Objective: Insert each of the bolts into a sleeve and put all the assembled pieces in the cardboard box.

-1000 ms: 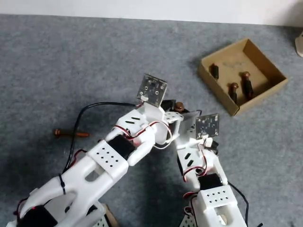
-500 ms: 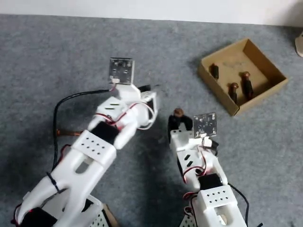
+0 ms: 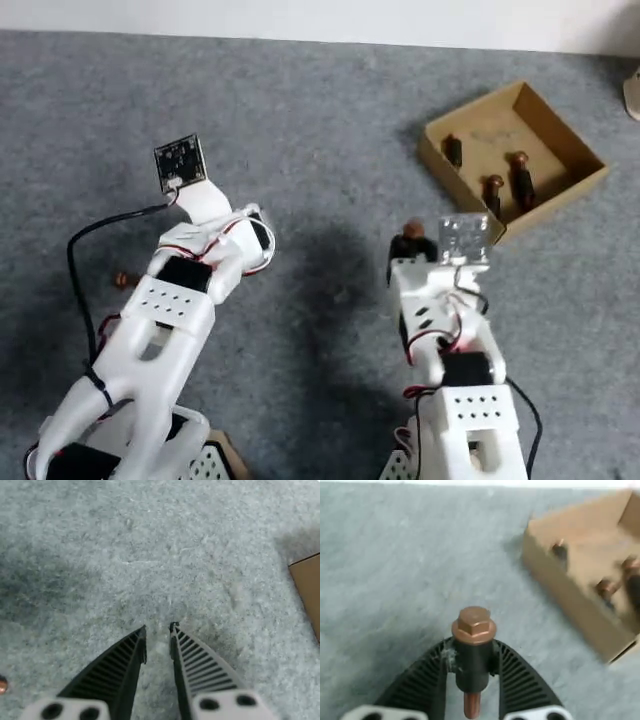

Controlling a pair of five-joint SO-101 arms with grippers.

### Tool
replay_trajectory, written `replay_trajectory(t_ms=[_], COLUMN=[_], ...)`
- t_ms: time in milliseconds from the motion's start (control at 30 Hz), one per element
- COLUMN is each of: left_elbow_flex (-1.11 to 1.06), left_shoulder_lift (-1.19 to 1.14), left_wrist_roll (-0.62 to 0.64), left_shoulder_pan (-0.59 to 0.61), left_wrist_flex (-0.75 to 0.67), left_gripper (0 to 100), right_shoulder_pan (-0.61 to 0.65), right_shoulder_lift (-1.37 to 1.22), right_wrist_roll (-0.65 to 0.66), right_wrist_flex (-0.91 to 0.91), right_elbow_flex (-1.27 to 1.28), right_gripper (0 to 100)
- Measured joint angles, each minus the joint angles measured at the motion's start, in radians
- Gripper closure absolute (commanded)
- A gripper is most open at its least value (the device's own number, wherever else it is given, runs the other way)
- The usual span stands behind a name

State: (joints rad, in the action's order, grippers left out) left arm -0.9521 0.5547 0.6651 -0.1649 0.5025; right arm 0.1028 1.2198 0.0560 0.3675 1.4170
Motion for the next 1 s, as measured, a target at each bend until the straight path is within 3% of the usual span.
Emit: replay_trajectory(t_ms=[267,600,1000], left_elbow_flex=[-0.040,-0.173,-0.175], left_shoulder_lift=[0.000,0.000,0.000], left_wrist_roll=[0.000,0.000,0.000], left_shoulder_pan=[0.009,0.009,0.009], left_wrist_flex=[-0.014,-0.272,-0.292], left_gripper=[92,92,92], right_shoulder_pan=[-0.120,-0.222,-0.281], right_shoulder_lift=[-0.242,-0.836,-1.329], right_wrist_roll=[0.063,0.063,0.066], right_wrist_flex=[0.000,0.000,0.048], right_elbow_flex=[-0.212,-0.729,-1.204], right_gripper=[99.5,99.5,99.5])
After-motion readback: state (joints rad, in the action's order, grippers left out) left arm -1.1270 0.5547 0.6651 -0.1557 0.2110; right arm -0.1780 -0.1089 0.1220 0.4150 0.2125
